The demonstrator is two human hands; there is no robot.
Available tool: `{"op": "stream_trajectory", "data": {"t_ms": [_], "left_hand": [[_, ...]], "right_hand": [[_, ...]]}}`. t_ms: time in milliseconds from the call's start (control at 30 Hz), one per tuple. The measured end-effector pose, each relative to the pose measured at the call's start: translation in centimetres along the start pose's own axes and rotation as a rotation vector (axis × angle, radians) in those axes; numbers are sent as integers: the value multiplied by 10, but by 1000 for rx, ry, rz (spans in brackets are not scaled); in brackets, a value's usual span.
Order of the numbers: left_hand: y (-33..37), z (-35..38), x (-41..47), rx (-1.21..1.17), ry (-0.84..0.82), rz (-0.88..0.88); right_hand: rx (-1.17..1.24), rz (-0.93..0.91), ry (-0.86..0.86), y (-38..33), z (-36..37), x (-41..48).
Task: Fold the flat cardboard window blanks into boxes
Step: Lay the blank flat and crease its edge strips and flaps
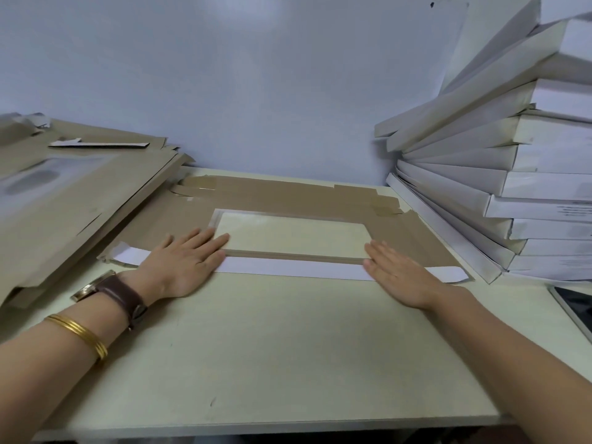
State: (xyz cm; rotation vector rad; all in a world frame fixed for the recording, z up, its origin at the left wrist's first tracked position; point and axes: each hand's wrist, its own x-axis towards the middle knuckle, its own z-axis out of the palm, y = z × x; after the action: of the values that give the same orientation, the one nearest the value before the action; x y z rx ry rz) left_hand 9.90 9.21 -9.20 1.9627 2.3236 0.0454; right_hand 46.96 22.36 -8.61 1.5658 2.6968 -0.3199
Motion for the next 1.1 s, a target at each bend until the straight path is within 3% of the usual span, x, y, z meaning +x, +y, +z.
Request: {"op": "stream_trajectory", "data": {"t_ms": [367, 1100], "left_hand": [[-40, -2, -3, 0, -19, -50], [-68, -4, -13, -12, -13, -112]], "right_hand": [[57, 71, 0, 41, -7, -6], [50, 83, -43, 48, -15, -14]]}}
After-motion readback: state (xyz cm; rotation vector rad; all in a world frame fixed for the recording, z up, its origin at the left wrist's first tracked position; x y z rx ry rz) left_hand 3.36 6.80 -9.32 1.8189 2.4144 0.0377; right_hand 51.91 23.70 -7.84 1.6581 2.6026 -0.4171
